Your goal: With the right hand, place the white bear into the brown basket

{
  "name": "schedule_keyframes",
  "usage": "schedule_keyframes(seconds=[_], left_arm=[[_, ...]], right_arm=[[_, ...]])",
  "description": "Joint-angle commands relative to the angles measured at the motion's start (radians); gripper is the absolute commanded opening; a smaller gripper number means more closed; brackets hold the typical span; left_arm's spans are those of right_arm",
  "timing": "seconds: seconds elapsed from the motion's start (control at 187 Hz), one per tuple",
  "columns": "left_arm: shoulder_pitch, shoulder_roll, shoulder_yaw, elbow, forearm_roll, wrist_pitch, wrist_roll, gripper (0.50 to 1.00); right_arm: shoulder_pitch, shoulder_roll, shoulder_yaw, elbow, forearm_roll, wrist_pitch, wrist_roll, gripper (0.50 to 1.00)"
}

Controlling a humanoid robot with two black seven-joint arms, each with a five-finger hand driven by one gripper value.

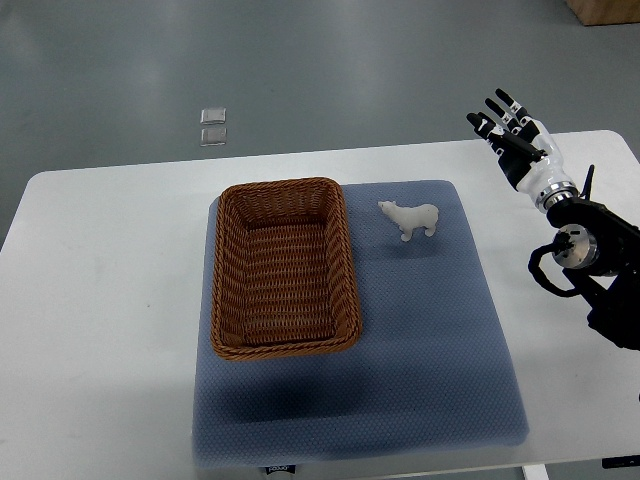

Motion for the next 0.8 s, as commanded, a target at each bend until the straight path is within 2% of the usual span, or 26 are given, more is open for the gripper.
schedule_keyframes(seconds=[0.0, 0.315, 0.604, 0.796], left_arm=[[0.0, 0.0, 0.0, 0.0, 0.0, 0.0, 0.0, 1.0], [0.0, 0.0, 0.0, 0.0, 0.0, 0.0, 0.0, 1.0], [0.0, 0.0, 0.0, 0.0, 0.0, 0.0, 0.0, 1.0], [0.0, 0.0, 0.0, 0.0, 0.0, 0.0, 0.0, 1.0]], right_arm=[[0.012, 0.001, -0.002, 0.001, -0.003, -0.002, 0.0, 0.926], [0.028, -0.006, -0.008, 0.001, -0.023, 0.003, 0.0, 0.926], [0.025, -0.014, -0.01, 0.027, -0.25, 0.041, 0.003, 0.926], [0.031, -0.046, -0.067, 0.08, -0.523, 0.052, 0.017, 0.926]])
